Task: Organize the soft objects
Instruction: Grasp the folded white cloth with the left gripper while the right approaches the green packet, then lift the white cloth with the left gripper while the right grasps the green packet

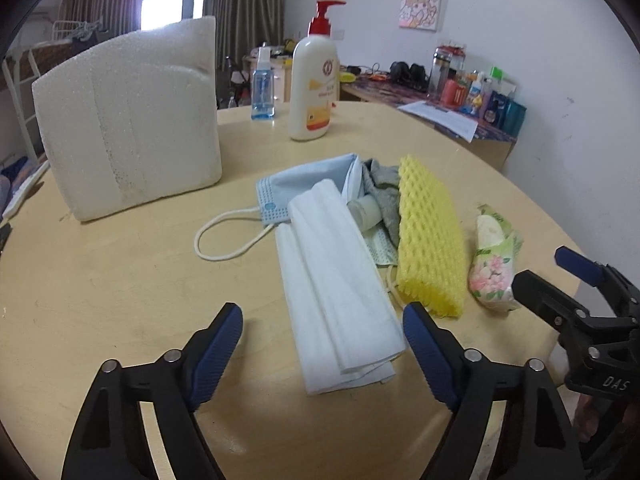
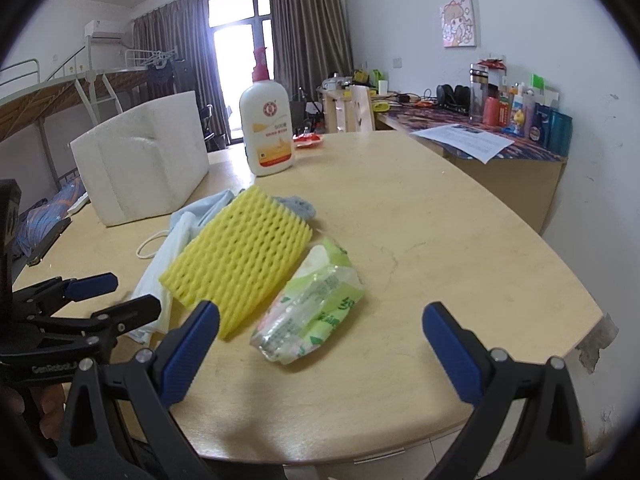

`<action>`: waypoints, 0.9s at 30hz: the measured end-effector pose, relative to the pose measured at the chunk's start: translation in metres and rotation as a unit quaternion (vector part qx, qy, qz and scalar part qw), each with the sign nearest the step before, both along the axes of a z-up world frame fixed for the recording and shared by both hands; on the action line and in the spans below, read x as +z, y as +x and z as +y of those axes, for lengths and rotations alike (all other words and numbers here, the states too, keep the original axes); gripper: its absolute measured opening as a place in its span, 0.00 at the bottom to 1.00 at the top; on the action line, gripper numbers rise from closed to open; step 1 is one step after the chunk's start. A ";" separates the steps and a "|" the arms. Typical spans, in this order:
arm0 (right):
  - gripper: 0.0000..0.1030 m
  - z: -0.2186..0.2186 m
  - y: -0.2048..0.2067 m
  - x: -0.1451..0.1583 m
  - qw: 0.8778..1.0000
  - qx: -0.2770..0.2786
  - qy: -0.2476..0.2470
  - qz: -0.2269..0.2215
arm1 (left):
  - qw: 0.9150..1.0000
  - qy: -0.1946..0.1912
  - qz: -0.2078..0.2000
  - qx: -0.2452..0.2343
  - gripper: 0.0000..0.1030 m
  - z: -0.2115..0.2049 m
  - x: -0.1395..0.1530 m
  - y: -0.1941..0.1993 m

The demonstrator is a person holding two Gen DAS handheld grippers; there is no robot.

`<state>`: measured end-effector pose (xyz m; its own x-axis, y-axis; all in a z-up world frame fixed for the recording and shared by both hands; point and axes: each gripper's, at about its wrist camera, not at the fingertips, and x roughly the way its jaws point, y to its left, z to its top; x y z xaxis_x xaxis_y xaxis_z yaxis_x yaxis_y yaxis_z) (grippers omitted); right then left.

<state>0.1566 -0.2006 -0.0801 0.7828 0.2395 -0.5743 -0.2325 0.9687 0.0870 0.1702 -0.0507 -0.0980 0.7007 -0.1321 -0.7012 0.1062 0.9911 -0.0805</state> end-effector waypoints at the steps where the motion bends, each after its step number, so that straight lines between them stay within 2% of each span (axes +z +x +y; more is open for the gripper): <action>1: 1.00 0.000 0.001 -0.001 1.000 0.003 -0.001 0.002 | 1.000 0.004 0.004 0.001 0.75 -0.001 -0.002 0.002; 8: 1.00 -0.005 0.007 -0.006 1.000 0.016 0.001 0.012 | 1.000 0.020 0.008 0.016 0.53 -0.005 -0.005 0.006; 15: 1.00 -0.003 0.009 -0.010 0.999 0.029 -0.008 0.020 | 0.999 0.037 -0.007 0.031 0.23 -0.004 -0.007 0.005; 22: 1.00 -0.004 0.019 -0.012 0.999 0.026 0.002 0.032 | 0.998 0.039 -0.030 0.032 0.15 -0.001 -0.009 0.000; 26: 0.99 0.000 0.025 -0.017 0.999 0.015 -0.002 0.041 | 0.998 0.033 -0.032 0.035 0.14 0.001 -0.009 0.001; 27: 0.96 -0.001 0.026 -0.018 0.999 0.013 0.004 0.044 | 0.998 0.031 -0.032 0.036 0.14 0.001 -0.009 0.001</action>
